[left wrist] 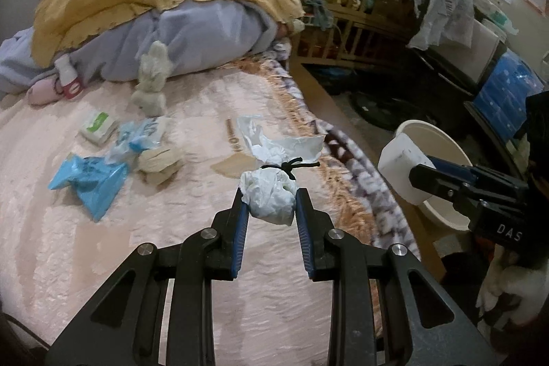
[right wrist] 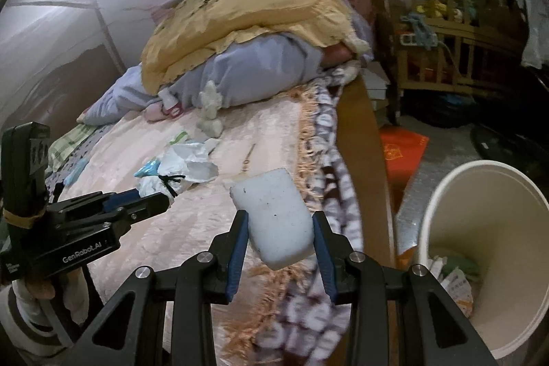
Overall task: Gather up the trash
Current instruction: 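Carry the foam block and tissue bundle over the white bucket and open both grippers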
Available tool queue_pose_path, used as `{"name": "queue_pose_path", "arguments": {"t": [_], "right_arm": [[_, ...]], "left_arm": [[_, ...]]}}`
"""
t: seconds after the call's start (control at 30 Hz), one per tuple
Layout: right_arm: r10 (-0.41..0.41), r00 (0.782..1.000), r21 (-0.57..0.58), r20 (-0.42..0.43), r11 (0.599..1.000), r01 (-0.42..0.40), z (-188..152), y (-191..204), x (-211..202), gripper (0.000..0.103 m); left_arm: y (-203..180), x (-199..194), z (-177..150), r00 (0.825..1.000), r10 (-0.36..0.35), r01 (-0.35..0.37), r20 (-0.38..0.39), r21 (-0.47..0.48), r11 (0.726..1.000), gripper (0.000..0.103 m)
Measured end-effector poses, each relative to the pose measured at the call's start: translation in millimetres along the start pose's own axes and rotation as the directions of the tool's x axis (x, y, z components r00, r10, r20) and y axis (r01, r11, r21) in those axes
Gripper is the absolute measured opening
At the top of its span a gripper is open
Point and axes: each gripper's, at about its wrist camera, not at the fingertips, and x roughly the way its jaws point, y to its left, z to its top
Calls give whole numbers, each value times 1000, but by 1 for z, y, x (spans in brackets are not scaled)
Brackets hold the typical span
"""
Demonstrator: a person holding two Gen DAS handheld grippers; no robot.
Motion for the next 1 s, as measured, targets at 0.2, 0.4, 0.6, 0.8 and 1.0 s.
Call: {"name": "queue_pose_path", "arguments": {"t": [0.2, 0.4, 0.6, 0.8, 1.0], "right_arm": [[-40, 999, 52, 12, 998, 39, -3, -25, -12, 36], [-80, 997, 95, 19, 992, 78, -8, -51, -23, 36], [-120, 993, 148, 19, 982, 116, -15, -79, -33, 36], [-153, 988, 199, 16, 969, 147, -21, -106, -41, 36], [-195, 981, 259, 16, 948, 185, -28, -137, -52, 36]], "left_arm": [[-22, 9, 7, 999, -53, 53, -10, 16, 998, 25], [-47, 21, 14, 993, -114, 115, -31, 32, 993, 25], [-79, 36, 19, 986, -157, 160, -57, 68, 985, 25], [-104, 51, 27, 978, -194, 202, -80, 95, 975, 25], [-134, 73, 34, 967, -227, 240, -116, 116, 964, 25]]}}
